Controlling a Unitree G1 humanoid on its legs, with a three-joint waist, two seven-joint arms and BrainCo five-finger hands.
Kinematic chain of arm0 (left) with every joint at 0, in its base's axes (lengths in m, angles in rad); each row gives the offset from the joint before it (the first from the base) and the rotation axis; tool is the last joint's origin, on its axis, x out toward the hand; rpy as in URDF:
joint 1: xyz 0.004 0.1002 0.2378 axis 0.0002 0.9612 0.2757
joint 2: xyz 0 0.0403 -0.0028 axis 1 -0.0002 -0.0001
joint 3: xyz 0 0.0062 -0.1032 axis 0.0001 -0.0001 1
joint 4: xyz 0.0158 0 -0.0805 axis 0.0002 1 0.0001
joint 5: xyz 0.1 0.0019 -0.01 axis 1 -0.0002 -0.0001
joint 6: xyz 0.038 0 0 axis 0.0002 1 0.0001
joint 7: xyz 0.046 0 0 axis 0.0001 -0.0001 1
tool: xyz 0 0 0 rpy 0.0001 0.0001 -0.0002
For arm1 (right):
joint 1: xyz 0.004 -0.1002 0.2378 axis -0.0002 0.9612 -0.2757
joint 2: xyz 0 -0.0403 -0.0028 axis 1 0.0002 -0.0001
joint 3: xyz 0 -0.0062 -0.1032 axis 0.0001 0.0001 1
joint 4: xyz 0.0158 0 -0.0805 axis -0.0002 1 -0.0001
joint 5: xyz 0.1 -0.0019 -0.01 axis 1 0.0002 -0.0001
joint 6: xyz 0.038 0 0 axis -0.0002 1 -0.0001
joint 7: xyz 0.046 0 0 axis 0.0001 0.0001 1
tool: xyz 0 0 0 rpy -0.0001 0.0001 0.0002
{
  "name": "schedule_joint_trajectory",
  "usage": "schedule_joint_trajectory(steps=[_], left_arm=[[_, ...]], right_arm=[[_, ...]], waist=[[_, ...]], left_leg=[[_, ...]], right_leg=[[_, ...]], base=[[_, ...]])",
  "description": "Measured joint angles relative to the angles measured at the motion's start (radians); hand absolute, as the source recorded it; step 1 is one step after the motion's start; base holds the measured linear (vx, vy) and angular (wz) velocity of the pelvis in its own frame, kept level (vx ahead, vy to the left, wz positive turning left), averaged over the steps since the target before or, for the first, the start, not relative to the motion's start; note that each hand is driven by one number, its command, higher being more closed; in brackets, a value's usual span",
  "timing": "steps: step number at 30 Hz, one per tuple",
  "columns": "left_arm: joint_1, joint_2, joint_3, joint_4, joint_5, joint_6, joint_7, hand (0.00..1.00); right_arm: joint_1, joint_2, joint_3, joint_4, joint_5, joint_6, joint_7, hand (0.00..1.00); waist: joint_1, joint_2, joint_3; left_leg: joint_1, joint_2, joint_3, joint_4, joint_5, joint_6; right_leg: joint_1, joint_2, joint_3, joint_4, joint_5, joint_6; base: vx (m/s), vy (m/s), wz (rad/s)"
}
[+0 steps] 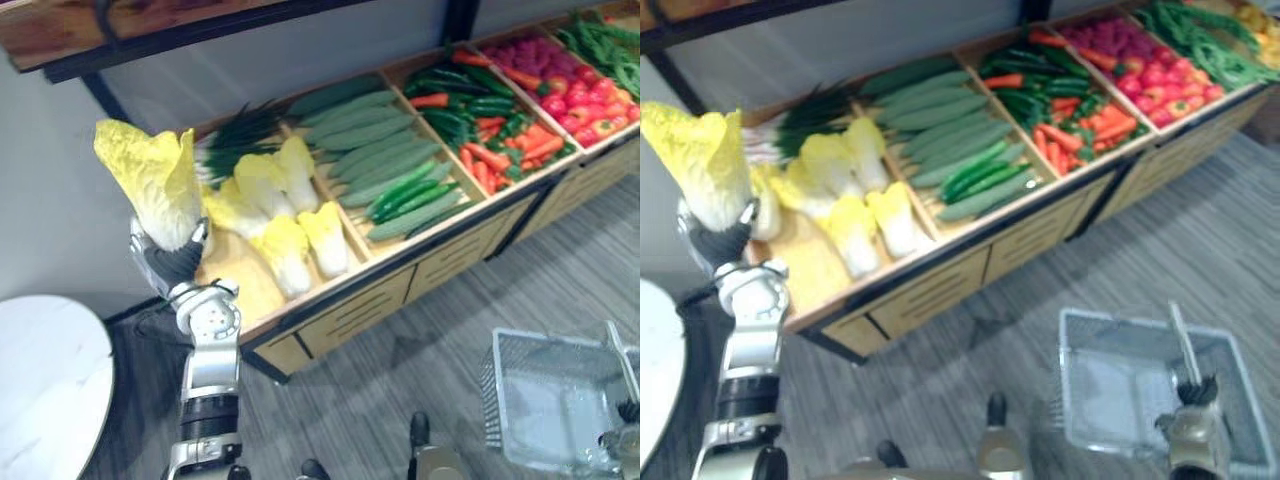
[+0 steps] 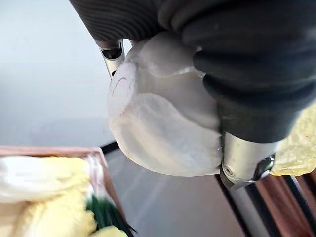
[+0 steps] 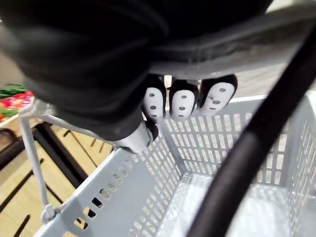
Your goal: Pick vegetable in the basket
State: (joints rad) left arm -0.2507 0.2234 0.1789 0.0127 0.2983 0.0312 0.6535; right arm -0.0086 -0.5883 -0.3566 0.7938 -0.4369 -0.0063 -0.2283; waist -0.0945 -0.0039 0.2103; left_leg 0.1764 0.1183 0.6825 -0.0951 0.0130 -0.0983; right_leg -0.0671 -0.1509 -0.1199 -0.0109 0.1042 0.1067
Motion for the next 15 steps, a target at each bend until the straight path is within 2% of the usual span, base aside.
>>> schedule_joint_trajectory(steps=[1,2,4,5,6,8,9,11,13,15], left_arm=[[0.013,0.042,-0.034,-0.02,0.0,-0.04,-0.032,1.0],[0.014,0.063,-0.044,-0.023,-0.004,-0.066,-0.054,1.0],[0.015,0.151,-0.067,-0.04,-0.026,-0.132,-0.122,1.0],[0.014,0.212,-0.082,-0.041,-0.083,-0.177,-0.164,1.0],[0.014,0.246,-0.096,-0.041,-0.11,-0.197,-0.183,1.0],[0.014,0.349,-0.14,-0.056,-0.269,-0.269,-0.283,1.0],[0.014,0.368,-0.149,-0.068,-0.309,-0.285,-0.309,1.0],[0.012,0.395,-0.186,-0.116,-0.454,-0.339,-0.406,1.0],[0.011,0.396,-0.224,-0.14,-0.512,-0.355,-0.45,1.0],[0.008,0.402,-0.306,-0.208,-0.575,-0.355,-0.51,1.0]], right_arm=[[-0.011,-0.036,0.032,-0.011,0.0,-0.022,0.006,1.0],[-0.014,-0.051,0.046,-0.022,0.0,-0.028,0.011,1.0],[-0.025,-0.087,0.105,-0.073,0.0,-0.046,0.04,1.0],[-0.027,-0.108,0.138,-0.097,0.001,-0.061,0.054,1.0],[-0.027,-0.12,0.154,-0.108,0.001,-0.066,0.065,1.0],[-0.034,-0.147,0.209,-0.132,0.003,-0.092,0.091,1.0],[-0.034,-0.147,0.214,-0.141,0.004,-0.095,0.101,1.0],[-0.032,-0.147,0.231,-0.16,0.004,-0.108,0.119,1.0],[-0.025,-0.147,0.24,-0.167,0.004,-0.108,0.128,1.0],[0.015,-0.149,0.244,-0.223,0.004,-0.108,0.146,1.0]], waist=[[-0.005,0.002,-0.002],[-0.007,0.003,-0.003],[-0.009,0.004,-0.005],[-0.012,0.008,-0.007],[-0.013,0.01,-0.008],[-0.012,0.012,-0.01],[-0.01,0.012,-0.01],[-0.01,0.018,-0.017],[-0.009,0.024,-0.024],[-0.003,0.036,-0.032]], left_leg=[[0.006,-0.003,0.017,0.0,-0.004,0.0],[0.01,-0.005,0.026,0.0,-0.006,-0.001],[0.021,-0.008,0.062,0.0,-0.013,-0.004],[0.025,-0.01,0.079,0.0,-0.015,-0.004],[0.028,-0.012,0.081,0.0,-0.016,-0.005],[0.047,-0.014,0.088,0.0,-0.021,-0.007],[0.053,-0.014,0.099,0.0,-0.023,-0.008],[0.06,-0.017,0.11,0.0,-0.029,-0.007],[0.066,-0.018,0.126,0.0,-0.032,-0.007],[0.073,-0.018,0.142,0.0,-0.037,-0.011]], right_leg=[[-0.001,0.002,0.017,-0.007,0.006,0.003],[-0.004,0.003,0.026,-0.008,0.008,0.003],[-0.017,0.01,0.066,-0.009,0.019,0.003],[-0.02,0.01,0.08,-0.017,0.03,0.004],[-0.02,0.01,0.087,-0.023,0.034,0.004],[-0.017,0.015,0.115,-0.025,0.039,0.004],[-0.016,0.016,0.122,-0.024,0.039,0.005],[-0.016,0.016,0.13,-0.024,0.042,0.003],[-0.014,0.015,0.132,-0.024,0.042,0.004],[-0.012,0.017,0.137,-0.019,0.043,0.006]], base=[[-0.01,0.007,-0.4],[-0.02,0.01,-0.48],[-0.02,0.012,-0.53],[-0.02,0.01,-0.43],[-0.01,0.009,-0.43],[-0.01,-0.001,-0.36],[-0.03,0.002,-0.31],[-0.04,0.008,-0.18],[-0.04,0.007,-0.1],[-0.04,0.009,-0.12]])
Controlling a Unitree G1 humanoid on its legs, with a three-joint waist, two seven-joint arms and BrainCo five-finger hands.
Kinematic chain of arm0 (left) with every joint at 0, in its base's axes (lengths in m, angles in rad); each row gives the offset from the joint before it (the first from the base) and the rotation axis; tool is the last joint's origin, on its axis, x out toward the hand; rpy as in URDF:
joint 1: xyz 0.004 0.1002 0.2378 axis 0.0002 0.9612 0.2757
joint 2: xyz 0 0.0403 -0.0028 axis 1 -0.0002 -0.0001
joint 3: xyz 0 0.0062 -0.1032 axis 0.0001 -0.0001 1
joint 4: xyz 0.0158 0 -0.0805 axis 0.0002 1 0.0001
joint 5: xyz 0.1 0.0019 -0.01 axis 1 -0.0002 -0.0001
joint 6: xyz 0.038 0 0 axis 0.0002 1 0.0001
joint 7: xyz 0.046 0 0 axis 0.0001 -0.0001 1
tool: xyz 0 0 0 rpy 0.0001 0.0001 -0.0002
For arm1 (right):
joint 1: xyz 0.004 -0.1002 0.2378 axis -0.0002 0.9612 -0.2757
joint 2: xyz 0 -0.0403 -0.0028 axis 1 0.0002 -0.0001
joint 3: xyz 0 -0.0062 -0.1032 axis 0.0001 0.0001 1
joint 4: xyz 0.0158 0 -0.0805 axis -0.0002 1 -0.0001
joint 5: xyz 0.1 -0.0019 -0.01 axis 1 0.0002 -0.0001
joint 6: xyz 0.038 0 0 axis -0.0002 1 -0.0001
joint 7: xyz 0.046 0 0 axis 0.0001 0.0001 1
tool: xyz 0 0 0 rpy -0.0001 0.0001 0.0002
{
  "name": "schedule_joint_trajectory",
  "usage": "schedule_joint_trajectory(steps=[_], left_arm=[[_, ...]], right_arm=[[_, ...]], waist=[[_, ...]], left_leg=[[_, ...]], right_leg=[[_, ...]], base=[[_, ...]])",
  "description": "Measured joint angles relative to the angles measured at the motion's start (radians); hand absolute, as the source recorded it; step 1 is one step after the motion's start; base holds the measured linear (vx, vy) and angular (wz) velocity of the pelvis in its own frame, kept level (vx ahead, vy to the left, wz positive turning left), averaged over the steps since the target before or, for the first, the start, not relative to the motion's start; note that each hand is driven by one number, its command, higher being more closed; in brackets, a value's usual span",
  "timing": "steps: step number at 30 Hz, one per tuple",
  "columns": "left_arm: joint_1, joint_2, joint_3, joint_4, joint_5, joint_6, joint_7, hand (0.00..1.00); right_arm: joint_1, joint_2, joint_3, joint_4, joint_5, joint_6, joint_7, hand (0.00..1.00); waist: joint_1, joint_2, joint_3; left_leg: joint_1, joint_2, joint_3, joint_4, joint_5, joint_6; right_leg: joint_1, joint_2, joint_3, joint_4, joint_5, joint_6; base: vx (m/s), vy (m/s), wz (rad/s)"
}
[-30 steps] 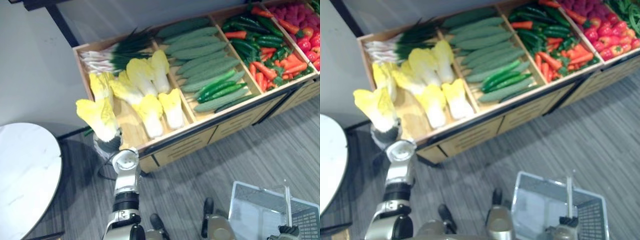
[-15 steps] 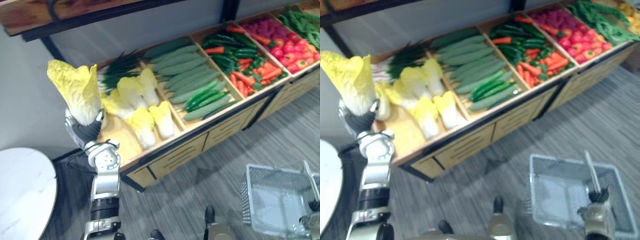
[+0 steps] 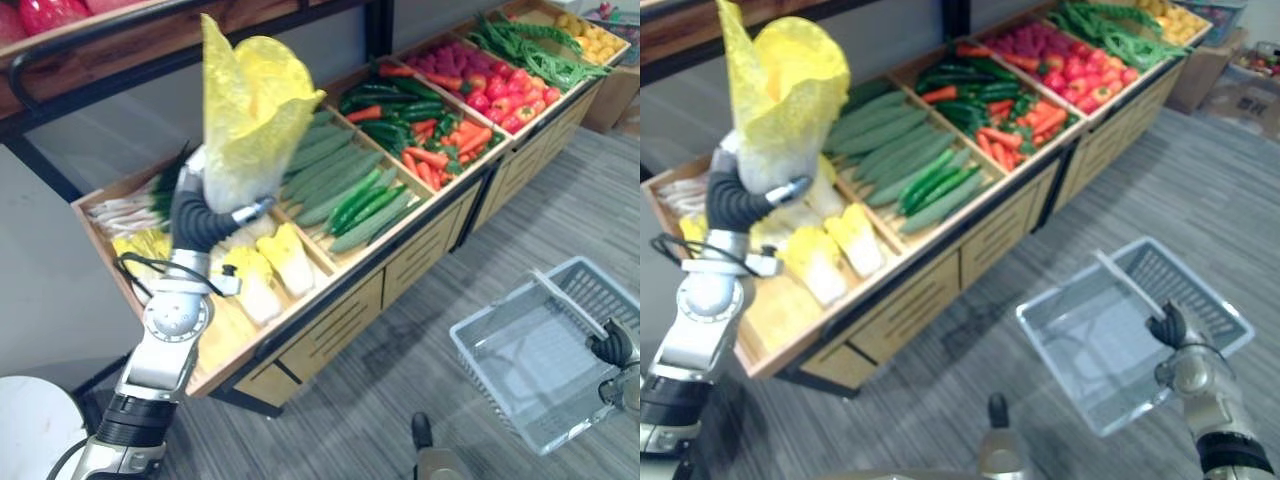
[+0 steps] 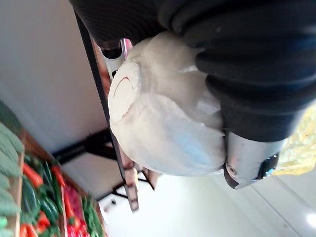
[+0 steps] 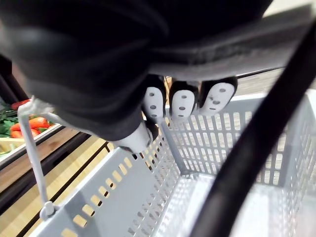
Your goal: Pick vegetable in the basket
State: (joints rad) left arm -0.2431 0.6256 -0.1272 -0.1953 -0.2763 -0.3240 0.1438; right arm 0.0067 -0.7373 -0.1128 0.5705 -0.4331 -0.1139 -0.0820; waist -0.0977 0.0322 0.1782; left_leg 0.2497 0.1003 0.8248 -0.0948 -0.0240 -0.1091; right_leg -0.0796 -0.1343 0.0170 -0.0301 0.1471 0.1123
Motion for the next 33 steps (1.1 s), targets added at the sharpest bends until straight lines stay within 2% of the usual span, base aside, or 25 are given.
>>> schedule_joint_trajectory(steps=[4,11,14,19,22,26,33], left_arm=[[-0.069,0.013,-0.163,-0.096,-0.075,-0.01,-0.126,1.0],[-0.158,0.013,-0.401,-0.193,-0.156,-0.038,-0.268,1.0],[-0.176,0.012,-0.509,-0.193,-0.192,-0.038,-0.319,1.0],[-0.198,0.0,-0.676,-0.186,-0.189,-0.037,-0.348,1.0],[-0.198,-0.028,-0.736,-0.161,-0.175,-0.035,-0.347,1.0],[-0.215,-0.066,-0.828,-0.137,-0.096,-0.03,-0.333,1.0],[-0.234,-0.091,-0.903,-0.098,-0.061,-0.019,-0.328,1.0]], right_arm=[[0.03,-0.001,0.0,-0.064,0.0,-0.001,0.005,1.0],[0.042,-0.022,0.001,-0.137,0.0,0.0,0.008,1.0],[0.041,-0.024,0.005,-0.17,0.001,-0.001,0.02,1.0],[0.035,-0.044,0.049,-0.216,0.002,-0.002,0.029,1.0],[0.035,-0.044,0.072,-0.224,0.002,-0.005,0.041,1.0],[0.036,-0.044,0.091,-0.25,0.009,-0.008,0.048,1.0],[0.043,-0.044,0.124,-0.29,0.062,-0.023,0.087,1.0]], waist=[[0.017,0.01,-0.006],[0.018,0.04,-0.05],[0.018,0.043,-0.065],[0.016,0.03,-0.086],[0.015,0.026,-0.091],[0.003,0.025,-0.092],[-0.014,0.024,-0.094]], left_leg=[[-0.001,0.017,0.034,0.056,-0.048,-0.01],[0.003,0.039,0.092,0.134,-0.103,-0.018],[0.005,0.04,0.105,0.145,-0.111,-0.022],[-0.001,0.048,0.124,0.169,-0.121,-0.023],[0.0,0.048,0.123,0.169,-0.122,-0.023],[-0.002,0.047,0.125,0.173,-0.121,-0.023],[-0.004,0.05,0.134,0.185,-0.124,-0.025]], right_leg=[[-0.001,0.0,0.019,0.015,-0.002,0.002],[-0.011,-0.003,0.028,0.038,-0.011,0.014],[-0.026,-0.006,0.026,0.061,-0.018,0.014],[-0.044,-0.01,0.025,0.086,-0.028,0.016],[-0.044,-0.013,0.017,0.09,-0.028,0.016],[-0.051,-0.026,-0.001,0.107,-0.039,0.017],[-0.059,-0.029,-0.006,0.116,-0.039,0.017]], base=[[-0.04,0.001,-0.18],[-0.02,0.011,-0.17],[-0.03,0.02,-0.08],[-0.03,0.014,-0.03],[-0.02,0.01,0.01],[-0.02,0.019,0.13],[-0.01,0.01,0.0]])
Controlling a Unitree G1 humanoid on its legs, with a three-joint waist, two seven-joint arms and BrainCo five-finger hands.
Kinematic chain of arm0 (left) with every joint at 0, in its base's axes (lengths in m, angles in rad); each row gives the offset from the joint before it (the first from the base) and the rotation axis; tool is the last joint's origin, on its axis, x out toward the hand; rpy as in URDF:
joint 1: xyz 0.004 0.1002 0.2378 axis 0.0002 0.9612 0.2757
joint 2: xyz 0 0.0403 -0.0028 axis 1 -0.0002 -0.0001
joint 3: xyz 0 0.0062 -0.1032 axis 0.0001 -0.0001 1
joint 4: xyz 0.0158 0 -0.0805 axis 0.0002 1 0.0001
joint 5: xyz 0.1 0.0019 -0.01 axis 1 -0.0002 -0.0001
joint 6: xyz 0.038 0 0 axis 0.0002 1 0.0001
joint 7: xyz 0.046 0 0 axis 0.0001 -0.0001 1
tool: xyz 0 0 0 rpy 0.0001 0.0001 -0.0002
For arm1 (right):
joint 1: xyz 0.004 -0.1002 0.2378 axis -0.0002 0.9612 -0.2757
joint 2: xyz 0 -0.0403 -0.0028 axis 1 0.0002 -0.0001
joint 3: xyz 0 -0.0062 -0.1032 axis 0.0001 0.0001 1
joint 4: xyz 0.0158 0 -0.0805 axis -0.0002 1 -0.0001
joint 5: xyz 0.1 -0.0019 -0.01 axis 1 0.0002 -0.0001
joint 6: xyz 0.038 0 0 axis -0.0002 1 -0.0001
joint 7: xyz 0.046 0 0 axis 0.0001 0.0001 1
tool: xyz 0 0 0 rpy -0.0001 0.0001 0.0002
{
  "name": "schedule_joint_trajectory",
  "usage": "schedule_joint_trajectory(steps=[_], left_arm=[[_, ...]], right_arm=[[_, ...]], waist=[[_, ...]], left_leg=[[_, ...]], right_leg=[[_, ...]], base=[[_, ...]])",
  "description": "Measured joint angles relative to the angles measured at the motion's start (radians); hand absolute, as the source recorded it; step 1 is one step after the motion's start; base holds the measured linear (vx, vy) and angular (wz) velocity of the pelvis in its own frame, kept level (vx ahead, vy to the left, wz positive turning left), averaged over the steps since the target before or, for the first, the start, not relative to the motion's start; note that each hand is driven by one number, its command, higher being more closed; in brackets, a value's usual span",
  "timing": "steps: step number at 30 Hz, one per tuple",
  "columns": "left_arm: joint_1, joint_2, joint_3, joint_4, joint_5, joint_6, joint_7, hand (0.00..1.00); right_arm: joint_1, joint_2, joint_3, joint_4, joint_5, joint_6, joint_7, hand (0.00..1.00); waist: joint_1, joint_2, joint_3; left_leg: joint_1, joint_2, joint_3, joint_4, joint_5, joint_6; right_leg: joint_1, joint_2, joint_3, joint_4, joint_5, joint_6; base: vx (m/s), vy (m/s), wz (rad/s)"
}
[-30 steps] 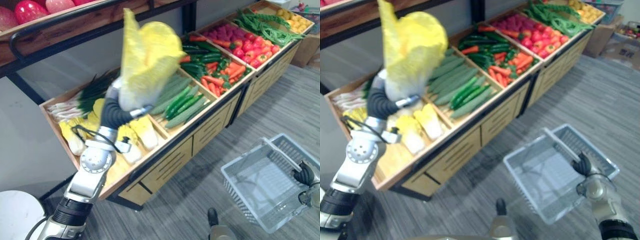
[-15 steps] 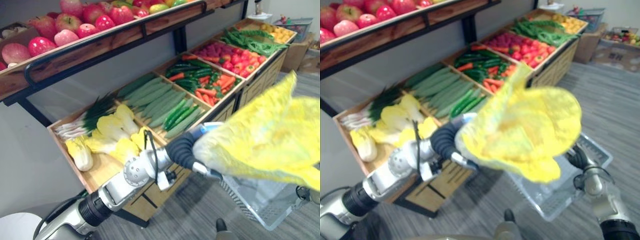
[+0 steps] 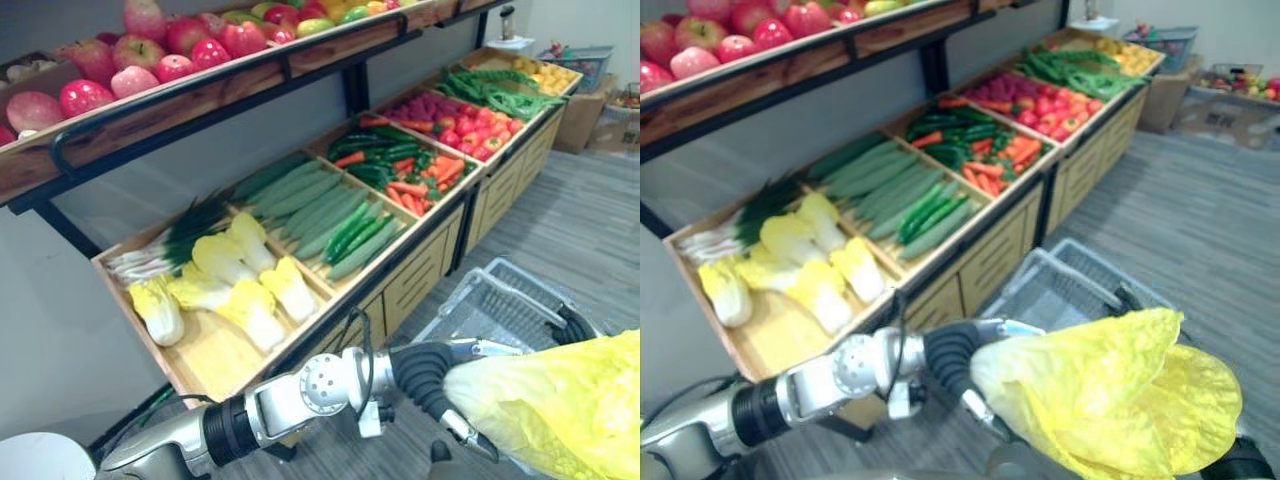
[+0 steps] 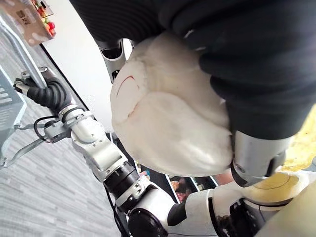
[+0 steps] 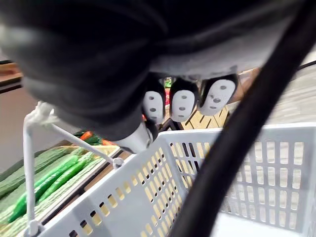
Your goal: Pick vegetable in the basket
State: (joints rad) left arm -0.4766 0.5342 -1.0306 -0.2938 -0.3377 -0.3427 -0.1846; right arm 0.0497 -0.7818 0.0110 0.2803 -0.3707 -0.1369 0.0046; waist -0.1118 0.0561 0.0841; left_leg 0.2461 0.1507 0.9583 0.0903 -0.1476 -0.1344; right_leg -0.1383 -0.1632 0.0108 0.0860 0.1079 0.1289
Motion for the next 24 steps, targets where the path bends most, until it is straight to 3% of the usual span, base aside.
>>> schedule_joint_trajectory(steps=[6,14,20,24], left_arm=[[-0.022,-0.071,-0.053,0.055,0.104,0.003,0.02,1.0],[-0.033,-0.171,-0.128,0.214,0.332,0.005,0.025,1.0],[-0.033,-0.272,-0.13,0.292,0.512,0.022,0.025,1.0],[-0.033,-0.318,-0.123,0.314,0.558,0.028,0.025,1.0]], right_arm=[[0.051,0.0,0.017,-0.042,0.076,-0.006,0.05,1.0],[0.138,0.003,0.088,-0.077,0.098,-0.009,0.152,1.0],[0.17,0.004,0.087,-0.078,0.113,-0.014,0.167,1.0],[0.17,0.005,0.083,-0.08,0.115,-0.014,0.179,1.0]], waist=[[0.001,-0.005,-0.007],[-0.02,-0.039,-0.037],[-0.024,-0.043,-0.04],[-0.024,-0.043,-0.04]], left_leg=[[-0.001,0.001,0.0,0.001,0.0,0.0],[-0.01,0.001,-0.004,0.001,-0.001,0.001],[-0.015,0.0,-0.004,0.001,0.0,0.002],[-0.015,0.0,-0.007,0.001,0.0,0.002]], right_leg=[[-0.003,0.001,-0.001,0.002,-0.001,-0.002],[-0.004,-0.001,-0.002,0.002,-0.001,-0.002],[-0.014,0.001,-0.001,0.005,-0.001,-0.002],[-0.013,0.0,-0.001,0.005,-0.001,-0.002]], base=[[0.0,0.0,0.0],[0.0,0.003,0.0],[-0.01,0.004,0.0],[0.0,0.0,0.0]])
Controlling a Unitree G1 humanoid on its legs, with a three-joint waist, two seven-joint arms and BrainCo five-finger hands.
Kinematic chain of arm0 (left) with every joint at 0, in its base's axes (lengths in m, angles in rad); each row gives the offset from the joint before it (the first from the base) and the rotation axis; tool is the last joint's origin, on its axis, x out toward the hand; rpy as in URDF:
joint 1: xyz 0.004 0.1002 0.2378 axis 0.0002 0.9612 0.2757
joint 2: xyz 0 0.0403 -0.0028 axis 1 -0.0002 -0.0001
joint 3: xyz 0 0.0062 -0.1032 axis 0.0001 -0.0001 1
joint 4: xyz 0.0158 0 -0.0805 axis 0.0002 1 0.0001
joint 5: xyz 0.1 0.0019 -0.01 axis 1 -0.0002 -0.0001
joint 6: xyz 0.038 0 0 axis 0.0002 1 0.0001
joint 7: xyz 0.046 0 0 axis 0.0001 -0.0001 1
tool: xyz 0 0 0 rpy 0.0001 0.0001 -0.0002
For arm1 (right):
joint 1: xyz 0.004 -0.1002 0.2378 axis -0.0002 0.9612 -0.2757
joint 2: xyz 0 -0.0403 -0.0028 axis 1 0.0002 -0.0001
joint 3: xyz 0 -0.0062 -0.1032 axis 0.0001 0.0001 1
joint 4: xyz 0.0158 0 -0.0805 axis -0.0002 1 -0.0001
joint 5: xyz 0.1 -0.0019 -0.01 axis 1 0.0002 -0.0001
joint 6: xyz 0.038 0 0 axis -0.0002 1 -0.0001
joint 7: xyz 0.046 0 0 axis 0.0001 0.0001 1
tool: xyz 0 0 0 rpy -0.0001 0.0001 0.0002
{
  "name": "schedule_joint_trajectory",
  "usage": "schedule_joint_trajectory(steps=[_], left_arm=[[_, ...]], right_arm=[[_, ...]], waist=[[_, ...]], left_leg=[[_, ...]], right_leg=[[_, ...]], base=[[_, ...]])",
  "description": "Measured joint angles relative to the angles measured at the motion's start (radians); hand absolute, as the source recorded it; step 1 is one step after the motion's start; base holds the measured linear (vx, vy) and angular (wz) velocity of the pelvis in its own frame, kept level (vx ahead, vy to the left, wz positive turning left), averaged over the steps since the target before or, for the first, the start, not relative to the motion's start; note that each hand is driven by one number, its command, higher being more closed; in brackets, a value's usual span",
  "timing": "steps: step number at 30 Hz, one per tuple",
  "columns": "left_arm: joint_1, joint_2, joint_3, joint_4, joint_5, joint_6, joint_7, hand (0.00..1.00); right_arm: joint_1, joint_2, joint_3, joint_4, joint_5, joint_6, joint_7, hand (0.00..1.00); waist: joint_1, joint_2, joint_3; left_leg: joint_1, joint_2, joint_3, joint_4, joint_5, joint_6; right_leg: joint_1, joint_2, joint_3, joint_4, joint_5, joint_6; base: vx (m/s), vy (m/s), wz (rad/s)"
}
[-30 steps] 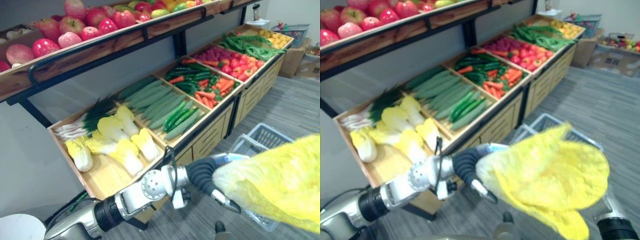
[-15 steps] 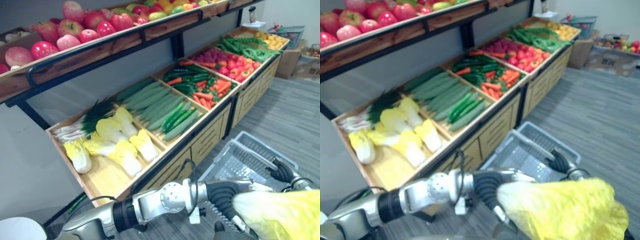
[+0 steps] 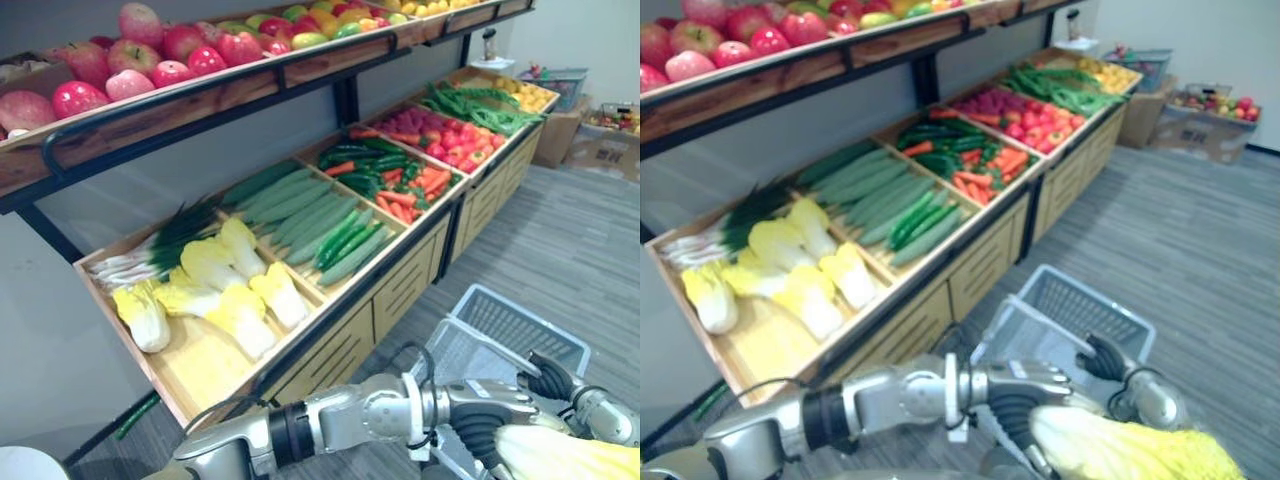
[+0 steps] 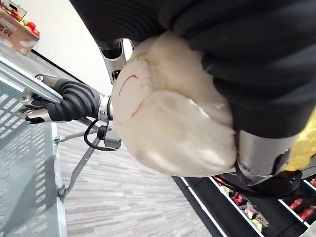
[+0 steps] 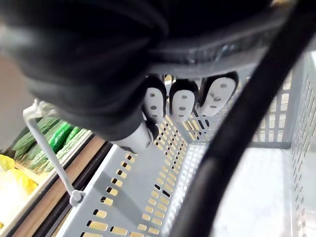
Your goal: Pick vegetable in the basket
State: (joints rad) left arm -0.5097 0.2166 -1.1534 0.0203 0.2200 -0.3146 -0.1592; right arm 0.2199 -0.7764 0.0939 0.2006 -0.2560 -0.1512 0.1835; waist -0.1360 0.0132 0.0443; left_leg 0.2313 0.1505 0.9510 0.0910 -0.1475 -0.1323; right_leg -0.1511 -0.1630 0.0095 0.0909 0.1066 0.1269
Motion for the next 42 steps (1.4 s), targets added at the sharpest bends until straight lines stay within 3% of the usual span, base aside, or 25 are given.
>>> schedule_joint_trajectory(steps=[6,8,14,22,34,42], left_arm=[[-0.025,-0.048,0.069,0.051,0.03,0.015,0.015,1.0],[-0.057,-0.065,0.083,0.094,0.049,0.021,0.035,1.0],[-0.089,-0.077,0.122,0.178,0.221,0.039,0.092,1.0],[-0.129,-0.07,0.142,0.295,0.35,0.033,0.119,1.0],[-0.133,-0.056,0.141,0.354,0.392,0.033,0.138,1.0],[-0.136,-0.054,0.141,0.37,0.393,0.033,0.143,1.0]], right_arm=[[0.0,0.012,-0.009,0.0,0.0,0.0,0.002,1.0],[-0.002,0.014,-0.008,0.0,0.0,0.0,0.002,1.0],[-0.022,0.054,-0.007,0.0,0.0,0.008,0.002,1.0],[-0.042,0.089,-0.005,-0.001,0.022,0.008,0.002,1.0],[-0.056,0.089,-0.045,-0.003,0.074,0.008,-0.002,1.0],[-0.063,0.059,-0.09,-0.066,0.121,0.009,-0.006,1.0]], waist=[[0.0,0.0,0.0],[0.0,-0.003,0.001],[-0.001,-0.017,0.001],[-0.002,-0.033,0.001],[-0.007,-0.033,0.001],[-0.028,-0.032,0.001]], left_leg=[[0.0,-0.001,-0.004,0.0,0.0,0.0],[0.008,-0.012,-0.008,-0.023,0.007,0.001],[0.032,-0.029,-0.003,-0.065,0.021,-0.004],[0.045,-0.033,0.003,-0.074,0.029,0.006],[0.053,-0.032,0.006,-0.086,0.027,0.003],[0.051,-0.031,0.016,-0.086,0.025,0.0]], right_leg=[[0.001,-0.001,0.0,0.001,0.0,0.0],[0.002,-0.006,-0.005,-0.005,-0.01,-0.015],[0.018,-0.008,-0.012,-0.025,-0.011,-0.016],[0.033,-0.008,-0.022,-0.036,-0.005,-0.012],[0.029,-0.006,-0.032,-0.017,-0.033,-0.013],[0.021,-0.002,-0.027,-0.017,-0.033,-0.014]], base=[[0.0,0.0,0.0],[-0.01,0.009,0.04],[0.0,0.017,0.02],[0.05,0.014,-0.01],[0.02,-0.001,-0.01],[0.01,0.0,-0.02]])
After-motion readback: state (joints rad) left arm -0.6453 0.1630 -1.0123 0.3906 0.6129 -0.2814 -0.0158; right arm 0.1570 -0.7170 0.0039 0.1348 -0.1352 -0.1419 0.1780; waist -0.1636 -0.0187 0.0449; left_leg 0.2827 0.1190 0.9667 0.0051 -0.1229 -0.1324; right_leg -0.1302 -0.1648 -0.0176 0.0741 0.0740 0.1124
